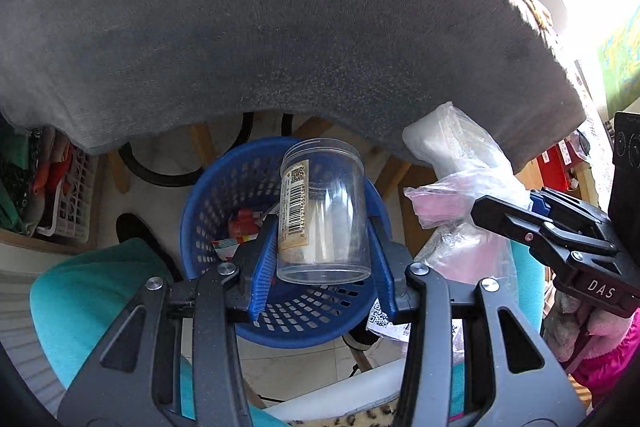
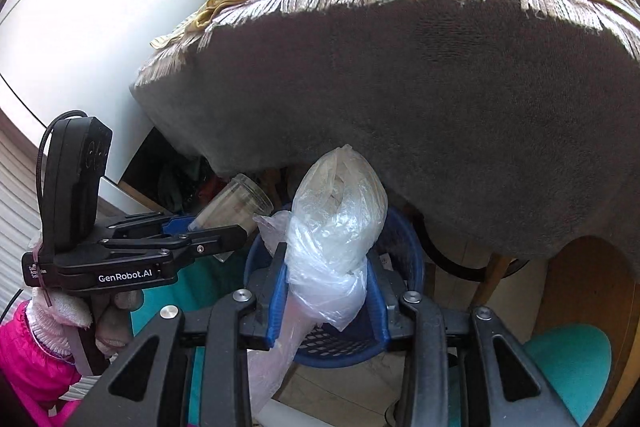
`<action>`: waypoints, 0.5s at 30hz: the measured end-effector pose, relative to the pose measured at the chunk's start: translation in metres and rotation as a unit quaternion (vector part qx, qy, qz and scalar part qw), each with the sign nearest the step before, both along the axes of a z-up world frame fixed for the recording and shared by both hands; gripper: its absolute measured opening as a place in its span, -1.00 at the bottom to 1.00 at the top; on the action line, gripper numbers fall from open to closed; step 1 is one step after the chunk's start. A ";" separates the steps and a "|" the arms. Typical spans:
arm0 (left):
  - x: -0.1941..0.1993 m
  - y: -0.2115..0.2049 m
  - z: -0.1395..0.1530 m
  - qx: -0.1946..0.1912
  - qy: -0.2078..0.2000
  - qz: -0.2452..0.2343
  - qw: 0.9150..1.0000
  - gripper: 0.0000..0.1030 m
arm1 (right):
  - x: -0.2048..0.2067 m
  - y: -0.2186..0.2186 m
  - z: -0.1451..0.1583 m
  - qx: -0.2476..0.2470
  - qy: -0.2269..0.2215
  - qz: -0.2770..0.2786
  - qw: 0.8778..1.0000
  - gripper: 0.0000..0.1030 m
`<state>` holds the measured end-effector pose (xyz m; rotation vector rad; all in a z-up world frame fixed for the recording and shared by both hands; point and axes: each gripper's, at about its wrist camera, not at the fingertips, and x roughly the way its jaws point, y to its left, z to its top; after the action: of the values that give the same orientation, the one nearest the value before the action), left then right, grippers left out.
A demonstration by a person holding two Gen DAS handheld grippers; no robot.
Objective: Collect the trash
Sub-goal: 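Open both tools to drop the jar and bag into the basket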
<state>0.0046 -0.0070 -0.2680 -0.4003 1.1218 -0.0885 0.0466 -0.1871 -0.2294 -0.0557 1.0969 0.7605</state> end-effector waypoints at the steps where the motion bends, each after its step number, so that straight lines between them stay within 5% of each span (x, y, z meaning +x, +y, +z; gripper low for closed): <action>1: 0.001 0.000 0.000 0.001 0.001 0.000 1.000 -0.16 | 0.002 0.001 -0.001 -0.001 0.001 0.000 1.000 -0.28; 9: 0.008 -0.001 0.003 0.012 0.002 0.005 1.000 -0.15 | 0.006 0.007 -0.006 -0.005 -0.002 -0.002 1.000 -0.19; 13: 0.009 -0.003 0.007 0.021 -0.001 0.005 1.000 0.09 | 0.006 0.007 -0.008 -0.007 -0.008 -0.010 1.000 0.29; 15: 0.008 -0.004 0.008 0.023 -0.003 0.004 1.000 0.10 | 0.008 0.007 -0.007 -0.008 -0.009 -0.012 1.000 0.30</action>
<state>0.0126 -0.0115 -0.2603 -0.3643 1.1135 -0.0563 0.0544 -0.1804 -0.2369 -0.0640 1.0845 0.7285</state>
